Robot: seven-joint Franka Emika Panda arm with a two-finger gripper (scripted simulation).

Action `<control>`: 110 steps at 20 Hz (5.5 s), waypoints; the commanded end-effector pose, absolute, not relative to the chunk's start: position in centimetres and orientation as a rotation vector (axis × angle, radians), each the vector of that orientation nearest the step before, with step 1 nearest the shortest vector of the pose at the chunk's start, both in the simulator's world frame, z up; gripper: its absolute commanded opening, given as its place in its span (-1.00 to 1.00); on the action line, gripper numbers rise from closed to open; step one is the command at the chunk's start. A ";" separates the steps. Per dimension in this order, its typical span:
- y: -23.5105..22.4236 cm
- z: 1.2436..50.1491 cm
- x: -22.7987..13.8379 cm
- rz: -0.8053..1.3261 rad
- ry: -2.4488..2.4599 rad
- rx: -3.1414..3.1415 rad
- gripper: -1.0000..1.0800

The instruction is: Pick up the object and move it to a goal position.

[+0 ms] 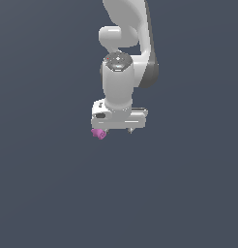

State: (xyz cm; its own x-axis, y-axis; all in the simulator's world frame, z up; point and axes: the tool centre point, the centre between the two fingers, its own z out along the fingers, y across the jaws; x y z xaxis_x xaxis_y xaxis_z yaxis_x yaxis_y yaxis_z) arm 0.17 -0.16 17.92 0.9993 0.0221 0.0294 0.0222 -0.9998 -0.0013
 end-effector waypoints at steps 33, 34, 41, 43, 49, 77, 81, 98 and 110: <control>-10.9 9.1 -9.5 0.001 0.953 -2.993 0.92; -10.9 9.0 -9.5 0.001 0.953 -2.993 0.92; -10.9 7.2 -9.6 0.001 0.958 -2.992 0.92; -11.0 6.2 -9.7 0.000 0.960 -2.992 0.92; -11.0 4.2 -9.7 0.000 0.964 -2.990 0.92; -9.5 6.7 -6.8 -0.178 1.048 -2.968 -1.00; -8.7 8.4 -5.3 -0.279 1.095 -2.951 -1.00; -5.4 15.8 0.3 -0.702 1.277 -2.842 -1.00; -3.4 20.5 2.8 -0.944 1.370 -2.751 -1.00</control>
State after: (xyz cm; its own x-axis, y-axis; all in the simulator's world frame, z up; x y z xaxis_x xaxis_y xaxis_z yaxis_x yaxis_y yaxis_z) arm 2.52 -3.65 19.82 0.4819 -0.7067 0.5179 -0.7470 -0.6404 -0.1788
